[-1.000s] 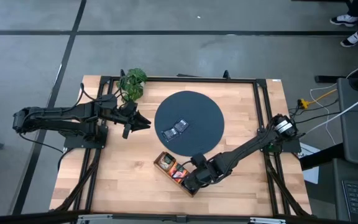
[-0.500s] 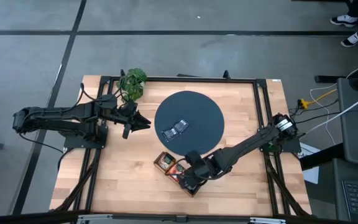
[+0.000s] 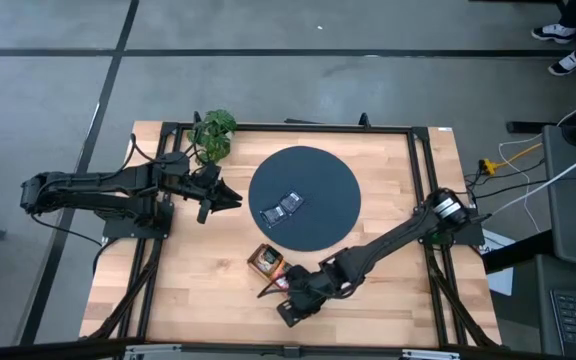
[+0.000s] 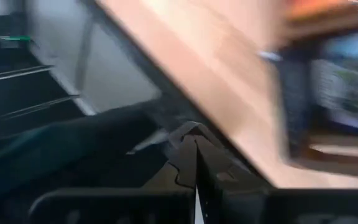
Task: Pick & Place Tea
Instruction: Adjust the violet tea bags inside the right section of the wooden organizer, then put the violet tea bag into the right section of the wooden organizer
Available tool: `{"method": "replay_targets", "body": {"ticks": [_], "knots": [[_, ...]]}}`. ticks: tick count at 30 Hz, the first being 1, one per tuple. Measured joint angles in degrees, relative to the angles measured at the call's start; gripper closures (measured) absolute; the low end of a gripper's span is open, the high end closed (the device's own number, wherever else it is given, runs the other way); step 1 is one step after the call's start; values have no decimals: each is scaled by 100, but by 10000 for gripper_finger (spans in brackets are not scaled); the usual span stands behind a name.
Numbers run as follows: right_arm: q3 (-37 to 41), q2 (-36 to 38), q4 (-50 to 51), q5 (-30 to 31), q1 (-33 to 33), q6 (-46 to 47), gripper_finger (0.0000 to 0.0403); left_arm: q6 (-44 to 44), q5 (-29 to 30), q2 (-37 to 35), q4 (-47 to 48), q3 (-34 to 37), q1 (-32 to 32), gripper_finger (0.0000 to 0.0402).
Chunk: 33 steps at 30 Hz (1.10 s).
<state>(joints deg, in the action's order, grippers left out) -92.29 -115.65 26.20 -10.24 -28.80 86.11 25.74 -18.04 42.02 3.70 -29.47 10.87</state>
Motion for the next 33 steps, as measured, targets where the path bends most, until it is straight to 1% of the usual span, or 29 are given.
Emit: {"method": "replay_targets", "body": {"ticks": [4, 7, 13, 17, 20, 24, 27, 29, 31, 33], "knots": [[2, -114, 631, -185, 13, 20, 401, 0, 0, 0, -1, 0, -1, 288], [2, -203, 916, -146, 13, -76, 401, 0, -2, 2, 0, 0, 0, 288], [2, -198, 1471, 610, 13, 129, 401, -1, -4, 1, 0, 0, -1, 288], [2, -182, 1652, 718, 24, 457, 400, -51, -4, 1, 4, 0, -1, 288], [-15, -182, 1463, 726, 41, 680, 396, -37, -4, 0, 116, 0, -1, 288], [-417, -178, 1710, 1136, 127, 691, 396, 48, -108, 1, 564, -23, -5, 288], [-900, -93, 2718, 1632, 301, 428, 398, 0, -141, 21, 907, -169, -103, 289], [-1296, -42, 3596, 2021, 433, 290, 398, -96, -4, 131, 1066, -299, -216, 292], [-1560, 24, 4542, 2369, 583, 86, 398, -156, 98, 375, 1111, -424, -316, 299], [-1615, 140, 5198, 2551, 778, 19, 398, -174, 163, 717, 1127, -536, -383, 306]]}}
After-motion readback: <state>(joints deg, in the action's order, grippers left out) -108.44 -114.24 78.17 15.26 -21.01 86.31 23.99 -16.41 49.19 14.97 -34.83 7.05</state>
